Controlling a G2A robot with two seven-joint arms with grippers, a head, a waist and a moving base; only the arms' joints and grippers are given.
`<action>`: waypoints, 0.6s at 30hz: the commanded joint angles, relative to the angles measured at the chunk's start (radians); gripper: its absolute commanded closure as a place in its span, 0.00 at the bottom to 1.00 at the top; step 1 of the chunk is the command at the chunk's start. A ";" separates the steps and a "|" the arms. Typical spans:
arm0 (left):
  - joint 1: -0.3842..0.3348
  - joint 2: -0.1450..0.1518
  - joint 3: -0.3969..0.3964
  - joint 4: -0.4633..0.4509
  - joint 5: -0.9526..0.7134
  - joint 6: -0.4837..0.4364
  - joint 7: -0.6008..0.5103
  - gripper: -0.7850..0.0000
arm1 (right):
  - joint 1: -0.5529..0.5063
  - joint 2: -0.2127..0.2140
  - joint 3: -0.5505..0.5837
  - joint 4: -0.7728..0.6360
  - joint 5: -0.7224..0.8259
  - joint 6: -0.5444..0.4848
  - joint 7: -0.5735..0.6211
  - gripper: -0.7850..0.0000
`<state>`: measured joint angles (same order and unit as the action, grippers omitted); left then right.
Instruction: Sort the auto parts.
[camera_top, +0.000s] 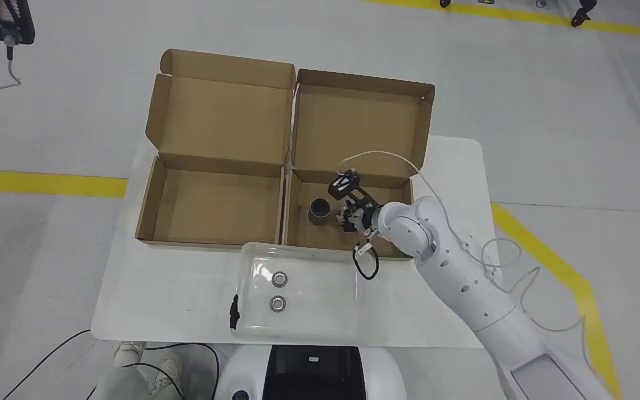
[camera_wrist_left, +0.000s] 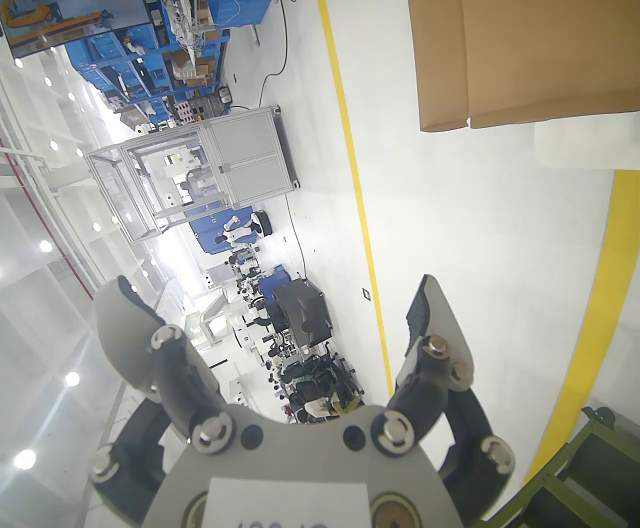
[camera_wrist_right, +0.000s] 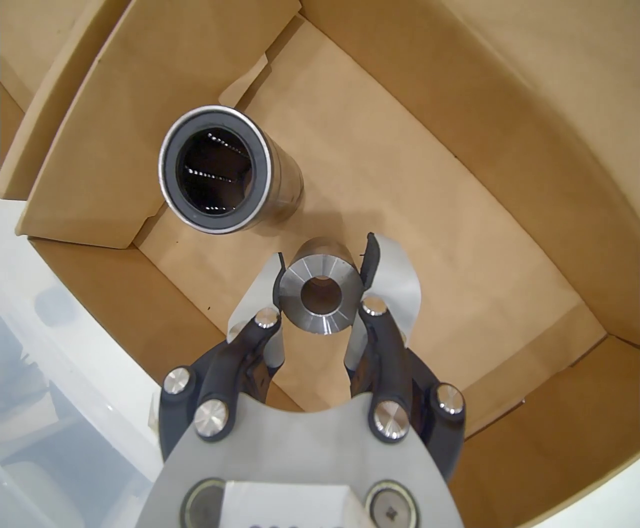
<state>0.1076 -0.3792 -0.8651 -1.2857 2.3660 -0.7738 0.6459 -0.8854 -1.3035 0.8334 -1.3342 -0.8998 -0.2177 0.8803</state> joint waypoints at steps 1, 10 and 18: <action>0.000 0.000 0.000 0.000 0.000 0.000 0.000 0.00 | 0.006 -0.003 -0.006 0.003 0.000 0.006 0.005 0.80; 0.000 0.000 0.000 0.000 0.000 0.000 0.000 0.00 | 0.023 -0.013 -0.019 0.023 0.001 0.007 0.012 0.57; 0.000 0.000 0.000 0.000 0.000 0.000 0.000 0.00 | -0.001 -0.004 0.006 -0.043 -0.013 -0.006 0.005 0.58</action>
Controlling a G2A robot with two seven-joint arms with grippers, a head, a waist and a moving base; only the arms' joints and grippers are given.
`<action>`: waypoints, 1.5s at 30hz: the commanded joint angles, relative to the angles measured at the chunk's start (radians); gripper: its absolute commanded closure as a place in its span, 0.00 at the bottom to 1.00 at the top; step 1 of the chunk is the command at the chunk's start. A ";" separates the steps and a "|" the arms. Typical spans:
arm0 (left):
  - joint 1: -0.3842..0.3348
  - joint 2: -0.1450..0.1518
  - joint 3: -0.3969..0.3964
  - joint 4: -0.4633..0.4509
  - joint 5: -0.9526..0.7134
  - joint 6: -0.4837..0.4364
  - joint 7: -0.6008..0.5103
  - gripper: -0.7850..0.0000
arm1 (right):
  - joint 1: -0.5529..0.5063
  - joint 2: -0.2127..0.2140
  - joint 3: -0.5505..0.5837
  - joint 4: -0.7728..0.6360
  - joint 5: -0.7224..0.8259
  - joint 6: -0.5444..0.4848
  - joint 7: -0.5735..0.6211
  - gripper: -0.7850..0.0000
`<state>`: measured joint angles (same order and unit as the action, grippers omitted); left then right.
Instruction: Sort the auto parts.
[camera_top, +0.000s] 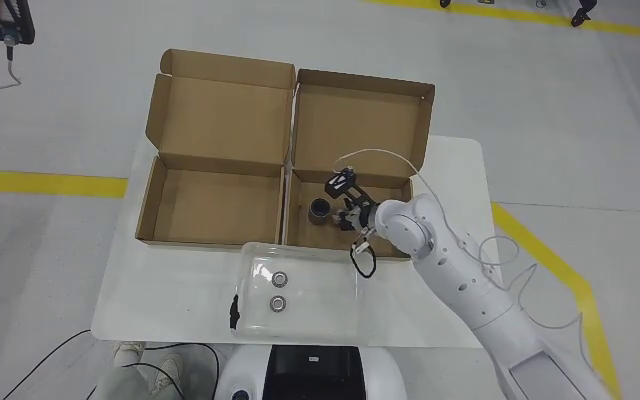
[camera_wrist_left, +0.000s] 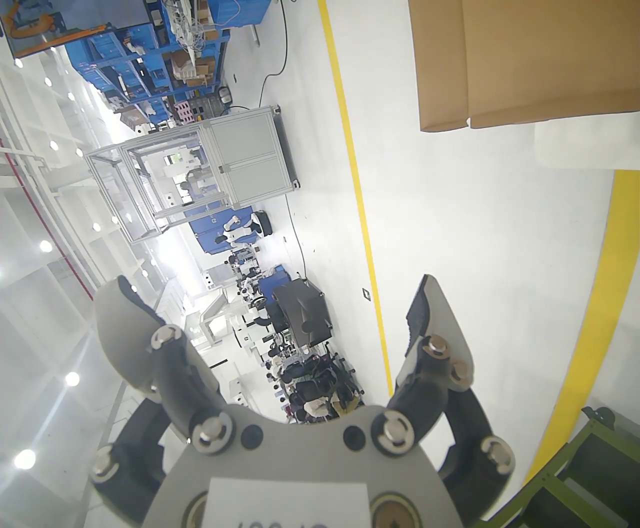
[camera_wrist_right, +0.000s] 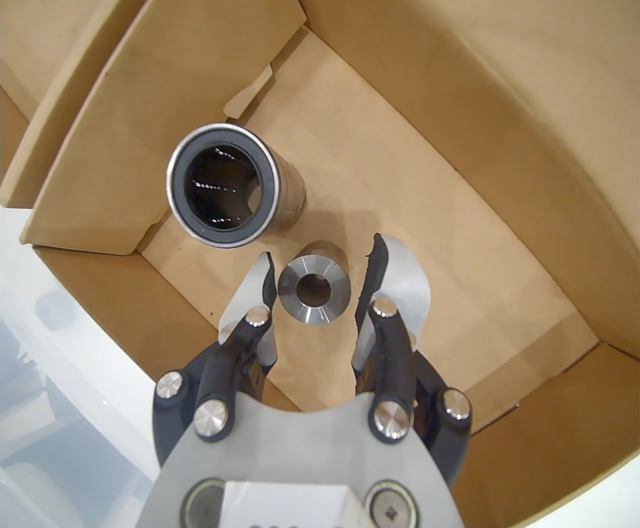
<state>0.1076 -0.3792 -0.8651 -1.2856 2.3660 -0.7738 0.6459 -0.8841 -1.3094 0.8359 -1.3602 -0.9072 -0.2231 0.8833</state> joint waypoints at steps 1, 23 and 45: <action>0.000 0.000 0.000 0.000 0.000 0.000 0.000 0.00 | -0.008 0.004 0.007 -0.039 -0.012 0.002 0.009 0.58; 0.000 0.000 0.000 0.000 0.000 0.000 0.000 0.00 | -0.127 0.050 0.037 -0.463 -0.084 -0.404 -0.141 0.54; 0.000 0.000 0.000 0.000 0.000 0.000 0.000 0.00 | -0.126 0.023 -0.149 -0.273 -0.241 -0.571 -0.425 0.58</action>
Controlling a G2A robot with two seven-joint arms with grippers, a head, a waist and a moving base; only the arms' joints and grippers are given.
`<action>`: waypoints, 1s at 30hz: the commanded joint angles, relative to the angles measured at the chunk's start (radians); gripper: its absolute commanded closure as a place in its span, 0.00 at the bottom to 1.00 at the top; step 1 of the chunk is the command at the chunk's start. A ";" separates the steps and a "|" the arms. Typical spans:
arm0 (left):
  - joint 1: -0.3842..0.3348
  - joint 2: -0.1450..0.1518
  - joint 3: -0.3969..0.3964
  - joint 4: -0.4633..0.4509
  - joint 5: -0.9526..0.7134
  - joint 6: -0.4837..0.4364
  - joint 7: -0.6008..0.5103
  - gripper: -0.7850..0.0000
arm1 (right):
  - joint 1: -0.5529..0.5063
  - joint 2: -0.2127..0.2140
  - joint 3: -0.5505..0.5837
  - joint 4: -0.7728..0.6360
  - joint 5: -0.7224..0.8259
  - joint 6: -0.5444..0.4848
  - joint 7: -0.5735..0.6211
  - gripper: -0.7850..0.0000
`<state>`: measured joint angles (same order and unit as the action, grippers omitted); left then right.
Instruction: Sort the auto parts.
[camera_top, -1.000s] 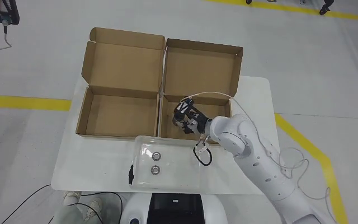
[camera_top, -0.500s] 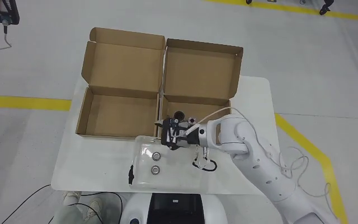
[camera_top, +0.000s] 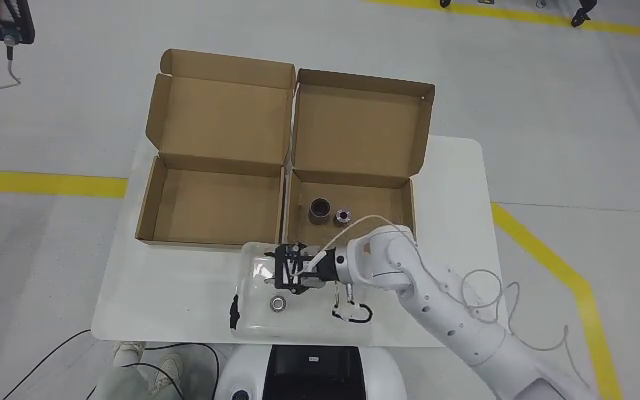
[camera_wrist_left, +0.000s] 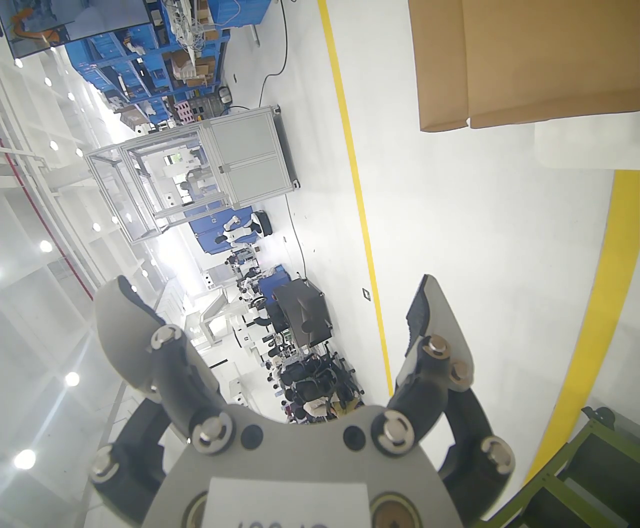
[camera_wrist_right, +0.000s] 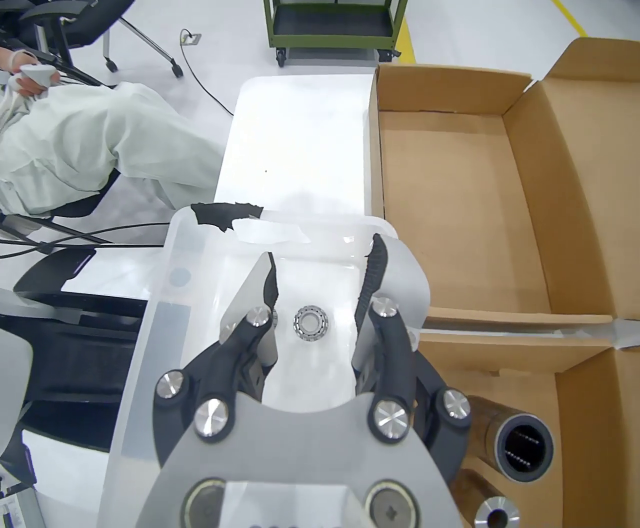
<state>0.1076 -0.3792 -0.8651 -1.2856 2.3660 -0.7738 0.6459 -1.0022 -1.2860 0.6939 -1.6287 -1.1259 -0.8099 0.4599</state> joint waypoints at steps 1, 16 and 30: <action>0.000 0.000 0.000 0.000 0.000 0.000 0.000 0.00 | -0.016 -0.001 -0.016 -0.010 -0.042 0.032 -0.004 0.58; 0.000 0.000 0.000 0.000 0.000 0.000 0.000 0.00 | -0.041 -0.005 -0.046 -0.010 -0.128 0.066 -0.082 0.62; 0.000 0.000 0.000 0.000 0.000 0.000 0.000 0.00 | -0.048 -0.005 -0.046 -0.009 -0.133 0.081 -0.084 0.61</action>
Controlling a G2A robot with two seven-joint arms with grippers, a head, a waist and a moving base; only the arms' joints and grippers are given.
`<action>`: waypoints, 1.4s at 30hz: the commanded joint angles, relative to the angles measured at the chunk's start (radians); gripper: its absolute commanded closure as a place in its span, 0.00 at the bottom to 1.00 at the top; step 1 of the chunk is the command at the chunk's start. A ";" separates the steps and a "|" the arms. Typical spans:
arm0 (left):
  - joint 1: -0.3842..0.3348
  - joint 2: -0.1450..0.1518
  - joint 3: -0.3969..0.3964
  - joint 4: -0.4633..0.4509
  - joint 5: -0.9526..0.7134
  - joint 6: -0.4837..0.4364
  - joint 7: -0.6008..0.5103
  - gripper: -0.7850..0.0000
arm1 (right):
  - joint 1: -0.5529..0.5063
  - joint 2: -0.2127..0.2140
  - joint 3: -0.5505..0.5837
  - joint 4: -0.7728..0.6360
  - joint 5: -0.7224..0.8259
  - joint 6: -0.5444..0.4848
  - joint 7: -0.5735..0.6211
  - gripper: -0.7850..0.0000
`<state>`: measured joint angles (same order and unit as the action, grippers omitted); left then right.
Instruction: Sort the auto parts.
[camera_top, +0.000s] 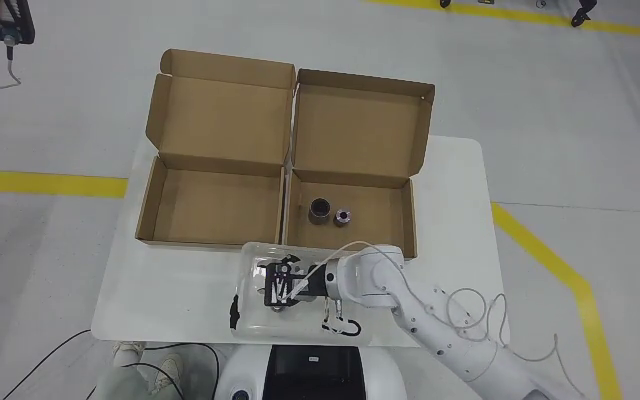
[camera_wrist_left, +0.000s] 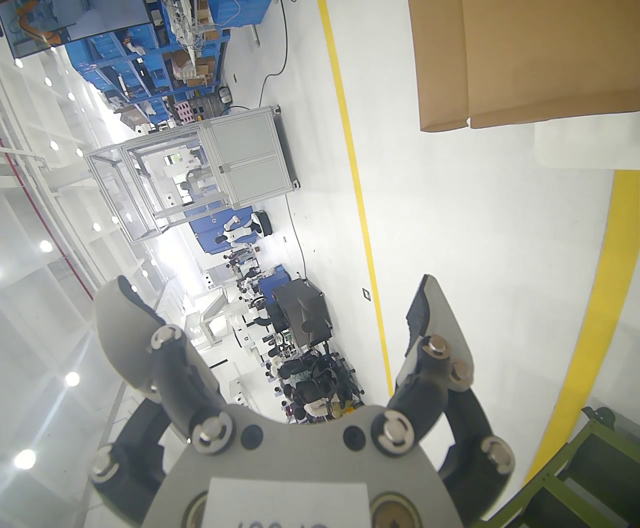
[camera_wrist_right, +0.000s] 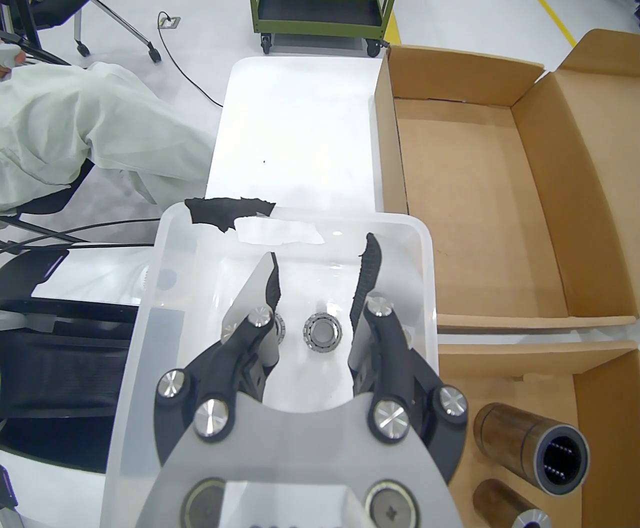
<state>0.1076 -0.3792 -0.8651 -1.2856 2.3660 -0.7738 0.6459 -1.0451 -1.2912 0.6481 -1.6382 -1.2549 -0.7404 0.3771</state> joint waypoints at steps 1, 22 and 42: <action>0.000 0.000 0.000 0.000 0.000 0.000 0.000 0.00 | -0.011 0.000 -0.002 -0.001 -0.011 0.021 -0.002 0.60; 0.000 0.000 0.000 0.000 0.000 0.000 0.000 0.00 | 0.012 -0.051 -0.101 0.116 -0.110 0.206 0.119 0.53; 0.000 0.000 0.000 0.000 0.000 0.000 0.000 0.00 | 0.023 -0.085 -0.132 0.191 -0.120 0.232 0.160 0.51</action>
<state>0.1076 -0.3792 -0.8651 -1.2856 2.3660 -0.7738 0.6459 -1.0236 -1.3739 0.5170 -1.4490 -1.3744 -0.5125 0.5332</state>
